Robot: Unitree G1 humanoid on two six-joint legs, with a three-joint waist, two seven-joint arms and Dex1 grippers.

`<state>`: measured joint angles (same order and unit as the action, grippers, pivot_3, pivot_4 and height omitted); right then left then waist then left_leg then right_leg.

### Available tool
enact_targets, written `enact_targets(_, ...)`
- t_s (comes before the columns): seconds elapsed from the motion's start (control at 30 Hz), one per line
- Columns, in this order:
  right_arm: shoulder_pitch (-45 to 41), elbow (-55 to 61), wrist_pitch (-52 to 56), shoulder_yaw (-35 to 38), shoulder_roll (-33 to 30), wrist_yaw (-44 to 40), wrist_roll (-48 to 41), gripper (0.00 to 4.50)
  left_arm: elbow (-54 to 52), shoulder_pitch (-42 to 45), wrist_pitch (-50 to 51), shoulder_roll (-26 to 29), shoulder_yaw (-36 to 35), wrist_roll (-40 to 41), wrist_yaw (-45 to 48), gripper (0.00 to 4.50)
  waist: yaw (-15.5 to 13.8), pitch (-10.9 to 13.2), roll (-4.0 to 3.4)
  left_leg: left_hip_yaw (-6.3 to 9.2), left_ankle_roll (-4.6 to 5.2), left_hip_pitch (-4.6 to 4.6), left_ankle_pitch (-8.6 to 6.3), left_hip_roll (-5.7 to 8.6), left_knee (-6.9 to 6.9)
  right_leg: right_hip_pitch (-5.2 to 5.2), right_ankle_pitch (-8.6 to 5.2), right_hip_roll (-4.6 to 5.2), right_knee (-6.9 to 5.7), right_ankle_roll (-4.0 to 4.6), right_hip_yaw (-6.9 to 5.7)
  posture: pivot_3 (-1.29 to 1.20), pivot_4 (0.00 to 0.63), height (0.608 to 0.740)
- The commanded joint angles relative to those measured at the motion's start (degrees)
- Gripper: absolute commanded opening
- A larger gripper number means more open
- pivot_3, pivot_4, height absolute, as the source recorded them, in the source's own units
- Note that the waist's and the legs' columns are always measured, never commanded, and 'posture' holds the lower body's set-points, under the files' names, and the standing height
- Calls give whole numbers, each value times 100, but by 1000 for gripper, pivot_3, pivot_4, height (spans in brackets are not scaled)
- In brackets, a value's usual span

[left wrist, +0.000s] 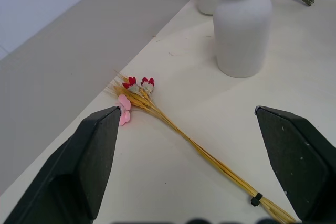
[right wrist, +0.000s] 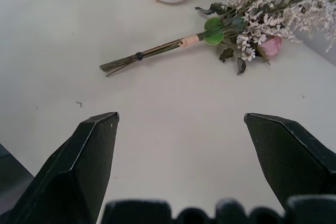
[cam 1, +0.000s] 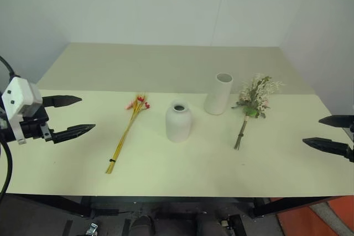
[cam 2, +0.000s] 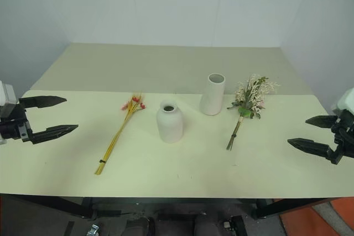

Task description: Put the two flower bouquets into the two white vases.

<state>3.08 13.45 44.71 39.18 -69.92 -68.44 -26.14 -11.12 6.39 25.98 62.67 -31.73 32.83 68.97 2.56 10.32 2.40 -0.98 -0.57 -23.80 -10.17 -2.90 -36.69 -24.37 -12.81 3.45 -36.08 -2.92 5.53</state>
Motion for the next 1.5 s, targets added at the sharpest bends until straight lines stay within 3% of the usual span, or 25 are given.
enact_targets(0.03,-233,-3,233,154,-238,82,-108,4500,-36,27,-114,80,-147,6,25,4438,4,0,0,0,0,0,0,0,0,0,0,0,0,0,0,0,150,740)
enact_targets(0.33,-319,43,349,91,-247,83,-85,4500,-61,-3,-108,62,-167,0,7,4438,-4,0,0,0,0,-1,0,0,0,-1,0,0,1,0,0,0,150,740)
enact_targets(0.43,-842,133,734,-242,-73,657,-256,4500,-65,26,-116,55,-123,5,-1,4438,11,0,0,0,0,0,0,0,0,-1,0,0,0,0,0,0,150,740)
enact_targets(0.63,-2533,856,2101,-1938,1021,2511,-311,4500,7,226,-206,-36,217,-20,-54,4438,122,-4,6,3,0,5,0,-3,0,-2,2,-3,-5,2,0,0,150,740)
enact_targets(0.8,-4328,-13,3898,-2765,2521,4160,280,4500,65,428,-232,-95,496,-55,-100,4438,145,-3,5,2,1,-16,1,2,-2,-19,12,-3,-4,3,7,0,150,740)
enact_targets(0.97,-5164,-894,4715,-2700,3529,5118,851,4500,78,469,-205,-114,564,-62,-122,4438,97,-3,5,13,3,-85,2,3,-1,-77,54,-9,-13,4,0,0,150,740)
enact_targets(1.13,-5736,-1914,4616,-2557,3984,5727,1355,4500,-32,315,-163,-178,530,-67,-176,4438,104,-3,5,12,4,-102,0,6,-1,-87,53,-7,-6,1,-1,0,150,740)
enact_targets(1.5,-6778,-4143,4063,-2273,4175,5876,1482,4500,-167,57,-87,-168,387,-40,-243,4438,172,-3,4,13,6,-90,3,4,-2,-82,62,-11,-13,0,0,0,150,740)
